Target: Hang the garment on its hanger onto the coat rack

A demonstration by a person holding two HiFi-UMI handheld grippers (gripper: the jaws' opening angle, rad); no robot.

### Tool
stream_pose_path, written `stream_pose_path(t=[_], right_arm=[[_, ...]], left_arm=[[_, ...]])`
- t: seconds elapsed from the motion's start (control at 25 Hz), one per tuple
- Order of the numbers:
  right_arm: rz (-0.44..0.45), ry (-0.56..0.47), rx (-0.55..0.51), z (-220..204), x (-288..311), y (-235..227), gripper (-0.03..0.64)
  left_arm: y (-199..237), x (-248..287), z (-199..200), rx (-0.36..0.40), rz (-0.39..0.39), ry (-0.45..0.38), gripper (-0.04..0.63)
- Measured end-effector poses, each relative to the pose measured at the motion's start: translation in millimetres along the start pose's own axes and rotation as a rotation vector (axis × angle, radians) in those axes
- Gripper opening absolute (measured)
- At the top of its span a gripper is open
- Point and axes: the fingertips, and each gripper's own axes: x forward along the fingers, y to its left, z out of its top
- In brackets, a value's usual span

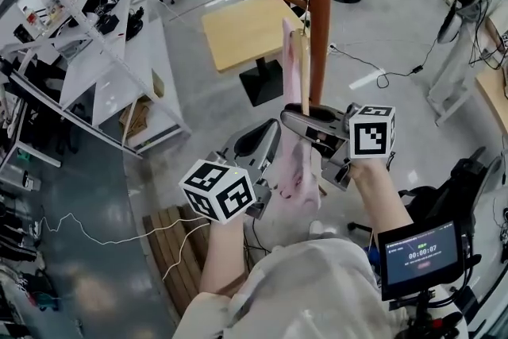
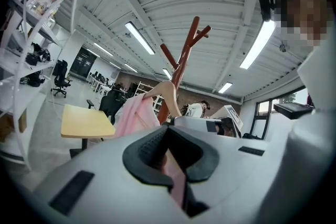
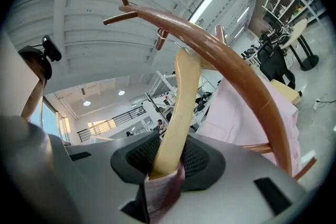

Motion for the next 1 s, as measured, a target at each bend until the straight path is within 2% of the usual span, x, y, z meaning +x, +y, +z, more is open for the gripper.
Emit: stream_pose_path(t=[0.24, 0.44, 0.68, 0.76, 0.92, 1.0], right_arm=[[-0.021, -0.068, -0.057, 3.0, -13.6, -5.4, 0.104], [-0.034, -0.183, -0.066, 6.5, -23.5, -9.7, 0.112], [0.02, -0.285, -0.044, 8.2, -31.7, -7.3, 0.126], [0.055, -0.359, -0.007, 12.7, -43.4, -8.9, 0.126], [0.149, -0.635, 0.148, 32.0, -93.0, -21.3, 0.124], [0.131, -0.702, 0.183, 34.9, -112.2, -30.9, 0.124]], left_arm=[[-4.3, 10.8, -7.3, 0.01, -0.032, 0.036, 0.006], [-5.9, 18.0, -12.0, 0.013, -0.049, 0.049, 0.006], [-10.6, 29.1, -15.7, 0.002, -0.075, 0.063, 0.006], [-15.6, 33.6, -18.7, 0.003, -0.086, 0.069, 0.006], [-21.9, 40.5, -23.5, 0.004, -0.101, 0.086, 0.006], [-20.7, 42.7, -24.0, -0.001, -0.11, 0.09, 0.006]])
